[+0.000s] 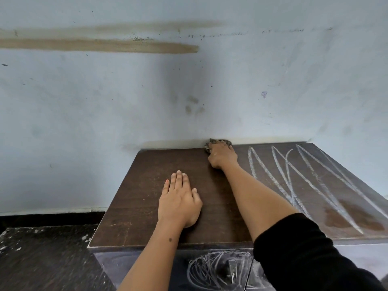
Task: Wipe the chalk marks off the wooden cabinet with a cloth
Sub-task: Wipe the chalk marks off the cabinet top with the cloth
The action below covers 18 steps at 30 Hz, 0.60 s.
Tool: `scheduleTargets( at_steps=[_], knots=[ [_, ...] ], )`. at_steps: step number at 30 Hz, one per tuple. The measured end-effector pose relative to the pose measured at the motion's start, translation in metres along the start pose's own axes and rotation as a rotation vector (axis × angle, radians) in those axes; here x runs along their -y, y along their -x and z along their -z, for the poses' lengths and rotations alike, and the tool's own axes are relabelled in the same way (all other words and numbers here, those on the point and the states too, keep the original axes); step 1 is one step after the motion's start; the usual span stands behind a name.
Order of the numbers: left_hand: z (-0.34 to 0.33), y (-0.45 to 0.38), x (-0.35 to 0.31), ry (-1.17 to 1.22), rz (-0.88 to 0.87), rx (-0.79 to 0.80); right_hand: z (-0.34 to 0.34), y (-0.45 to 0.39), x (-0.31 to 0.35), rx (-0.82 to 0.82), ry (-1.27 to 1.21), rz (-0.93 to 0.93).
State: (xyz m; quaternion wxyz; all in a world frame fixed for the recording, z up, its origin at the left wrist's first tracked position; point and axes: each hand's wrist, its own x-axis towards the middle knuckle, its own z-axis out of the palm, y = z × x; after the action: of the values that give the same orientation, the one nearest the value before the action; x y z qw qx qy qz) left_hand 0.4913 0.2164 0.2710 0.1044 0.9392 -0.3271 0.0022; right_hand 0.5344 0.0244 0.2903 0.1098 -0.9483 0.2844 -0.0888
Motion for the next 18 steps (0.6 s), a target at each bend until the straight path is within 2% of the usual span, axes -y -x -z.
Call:
scheduleTargets(
  at_steps=[4, 8, 12, 18],
  knots=[
    [-0.001, 0.0, -0.001, -0.006, 0.001, -0.026, -0.012, -0.001, 0.025, -0.054, 0.043, -0.063],
    [-0.001, 0.0, 0.0, 0.003, -0.002, -0.022, -0.02, 0.003, 0.064, -0.002, 0.014, 0.14],
    [-0.001, -0.001, 0.001, 0.0, -0.007, -0.02, -0.011, 0.002, 0.049, 0.081, -0.008, 0.225],
    [-0.002, -0.001, 0.001, -0.005, 0.004, -0.017, 0.009, 0.002, -0.014, 0.032, -0.011, 0.001]
  ],
)
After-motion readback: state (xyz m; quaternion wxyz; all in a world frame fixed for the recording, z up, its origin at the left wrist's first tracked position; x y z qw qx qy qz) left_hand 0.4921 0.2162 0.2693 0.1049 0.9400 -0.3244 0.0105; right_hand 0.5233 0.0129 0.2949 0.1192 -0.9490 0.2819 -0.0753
